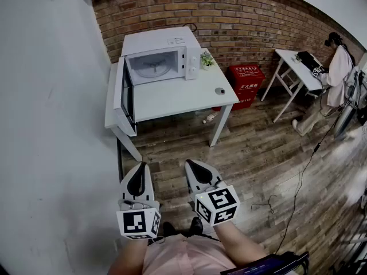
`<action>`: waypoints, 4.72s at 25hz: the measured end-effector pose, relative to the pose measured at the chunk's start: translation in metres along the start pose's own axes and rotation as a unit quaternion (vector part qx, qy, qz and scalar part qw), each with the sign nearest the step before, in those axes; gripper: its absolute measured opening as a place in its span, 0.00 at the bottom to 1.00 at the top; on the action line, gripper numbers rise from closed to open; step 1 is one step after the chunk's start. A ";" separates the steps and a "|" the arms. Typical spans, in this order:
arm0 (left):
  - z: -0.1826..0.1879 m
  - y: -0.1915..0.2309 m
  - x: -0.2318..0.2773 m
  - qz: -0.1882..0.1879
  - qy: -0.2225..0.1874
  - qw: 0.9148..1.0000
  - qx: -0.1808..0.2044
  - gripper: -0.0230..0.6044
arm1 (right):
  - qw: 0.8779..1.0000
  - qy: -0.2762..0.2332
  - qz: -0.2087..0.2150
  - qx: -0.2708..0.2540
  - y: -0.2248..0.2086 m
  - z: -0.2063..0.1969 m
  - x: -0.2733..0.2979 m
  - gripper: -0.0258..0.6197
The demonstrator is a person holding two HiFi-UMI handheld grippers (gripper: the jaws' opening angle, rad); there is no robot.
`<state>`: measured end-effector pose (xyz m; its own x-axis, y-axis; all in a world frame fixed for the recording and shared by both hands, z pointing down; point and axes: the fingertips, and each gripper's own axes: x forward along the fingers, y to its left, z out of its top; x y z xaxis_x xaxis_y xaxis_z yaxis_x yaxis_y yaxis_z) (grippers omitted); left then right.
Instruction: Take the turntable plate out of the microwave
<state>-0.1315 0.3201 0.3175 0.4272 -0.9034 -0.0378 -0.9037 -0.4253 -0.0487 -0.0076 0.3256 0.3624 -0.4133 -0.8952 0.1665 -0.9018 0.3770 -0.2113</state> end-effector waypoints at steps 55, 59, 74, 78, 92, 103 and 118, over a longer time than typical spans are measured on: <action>-0.044 0.073 0.281 -0.012 0.008 1.000 -0.017 0.30 | 1.000 0.013 -0.002 0.008 -0.163 0.053 0.265 0.16; -0.046 0.080 0.302 -0.016 0.009 1.000 -0.017 0.30 | 1.000 0.004 -0.006 0.005 -0.174 0.066 0.285 0.15; -0.090 0.117 0.409 0.029 0.052 0.998 -0.017 0.29 | 0.999 0.036 0.017 0.015 -0.247 0.060 0.393 0.14; -0.089 0.133 0.442 0.063 0.053 0.997 -0.010 0.29 | 0.997 0.047 0.057 0.012 -0.254 0.064 0.435 0.14; -0.057 0.182 0.490 0.151 0.028 0.988 0.008 0.29 | 0.987 0.052 0.152 -0.020 -0.241 0.103 0.520 0.14; -0.105 0.208 0.507 0.141 0.067 0.987 -0.038 0.30 | 0.984 0.127 0.126 -0.025 -0.248 0.042 0.576 0.15; -0.166 0.216 0.495 0.119 0.125 0.982 -0.077 0.29 | 0.974 0.180 0.093 -0.101 -0.239 -0.015 0.616 0.18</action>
<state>-0.1195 -0.2278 0.4539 0.2004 -0.9554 0.2171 -0.9789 -0.1862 0.0841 -0.0485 -0.3121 0.5300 -0.5574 -0.6790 0.4777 -0.7982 0.5967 -0.0831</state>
